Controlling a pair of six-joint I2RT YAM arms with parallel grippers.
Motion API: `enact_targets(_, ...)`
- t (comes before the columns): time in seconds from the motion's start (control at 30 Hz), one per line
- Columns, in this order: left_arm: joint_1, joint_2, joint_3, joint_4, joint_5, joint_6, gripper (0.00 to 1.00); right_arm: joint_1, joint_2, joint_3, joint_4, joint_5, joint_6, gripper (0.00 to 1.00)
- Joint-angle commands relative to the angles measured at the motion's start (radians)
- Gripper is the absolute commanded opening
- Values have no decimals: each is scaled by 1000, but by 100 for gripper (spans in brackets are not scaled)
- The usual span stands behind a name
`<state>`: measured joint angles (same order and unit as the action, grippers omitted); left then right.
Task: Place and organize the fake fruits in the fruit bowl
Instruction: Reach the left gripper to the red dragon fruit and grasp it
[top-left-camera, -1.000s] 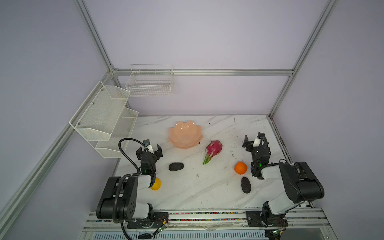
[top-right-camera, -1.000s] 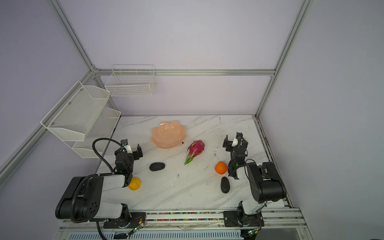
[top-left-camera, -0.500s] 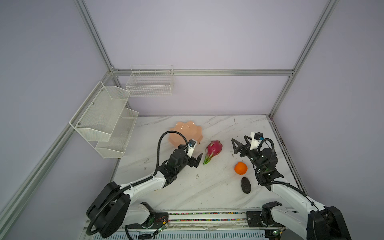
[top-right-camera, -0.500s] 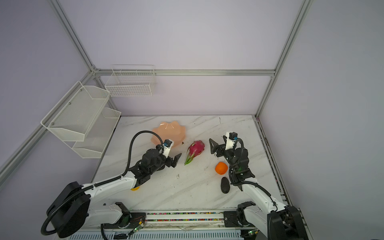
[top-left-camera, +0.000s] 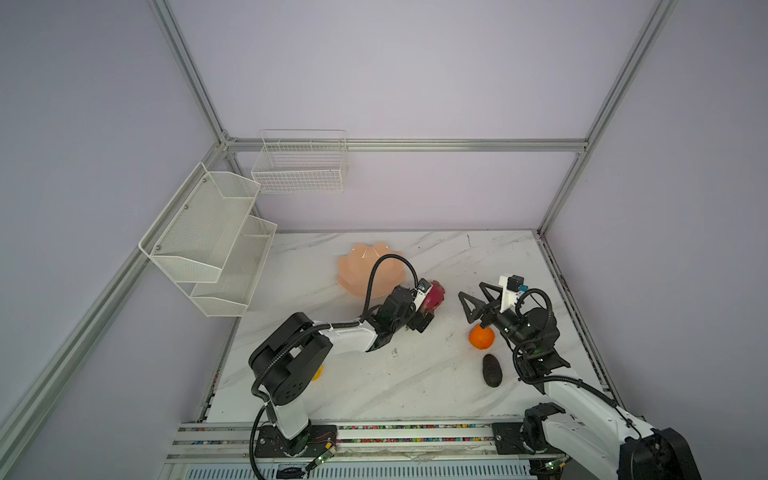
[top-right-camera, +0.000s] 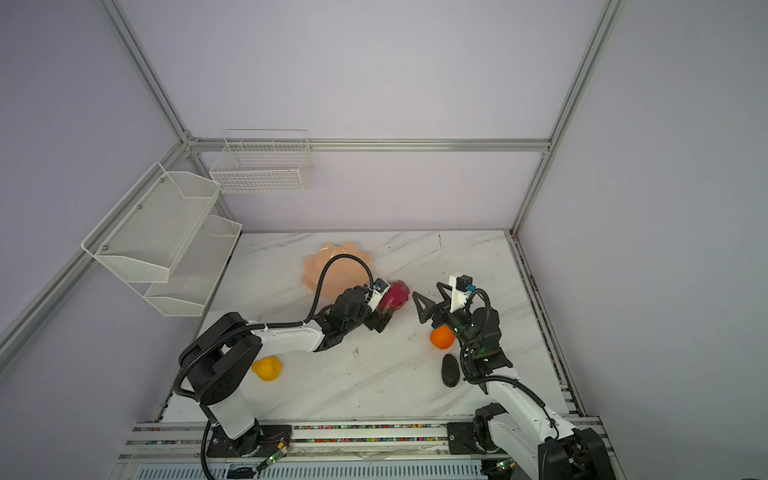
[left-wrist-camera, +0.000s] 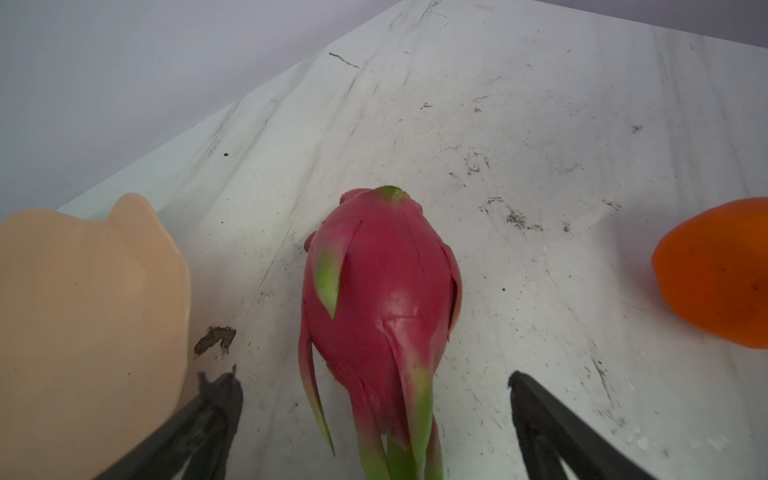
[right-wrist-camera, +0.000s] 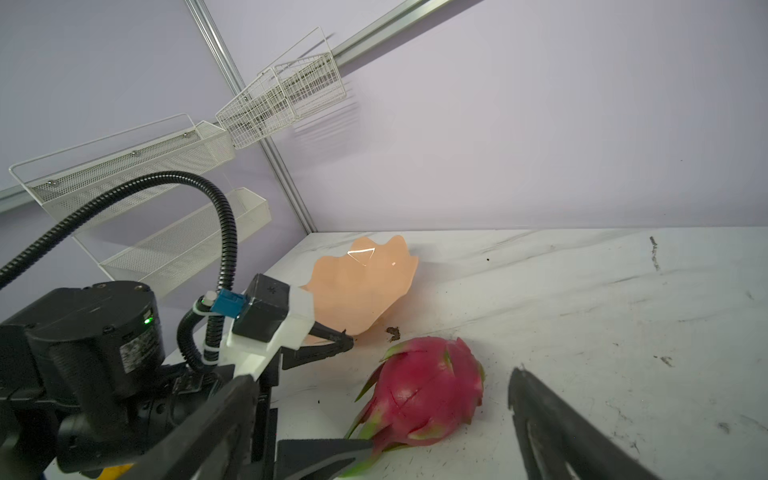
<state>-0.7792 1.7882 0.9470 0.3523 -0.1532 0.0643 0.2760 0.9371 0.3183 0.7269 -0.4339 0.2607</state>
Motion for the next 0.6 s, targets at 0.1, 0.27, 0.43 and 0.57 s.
enact_targets(0.1, 1, 81, 190, -24, -39, 35, 100, 5, -3, 19, 13, -22, -4, 97)
enact_targets(0.27, 6, 143, 239, -24, -47, 22, 100, 5, 11, 18, 18, -25, -6, 97)
enact_targets(0.43, 8, 200, 305, -62, -13, 7, 100, 5, 38, 24, 20, -28, -11, 97)
enact_targets(0.57, 11, 232, 334, -87, -2, 1, 100, 5, 50, 25, 23, -26, -14, 97)
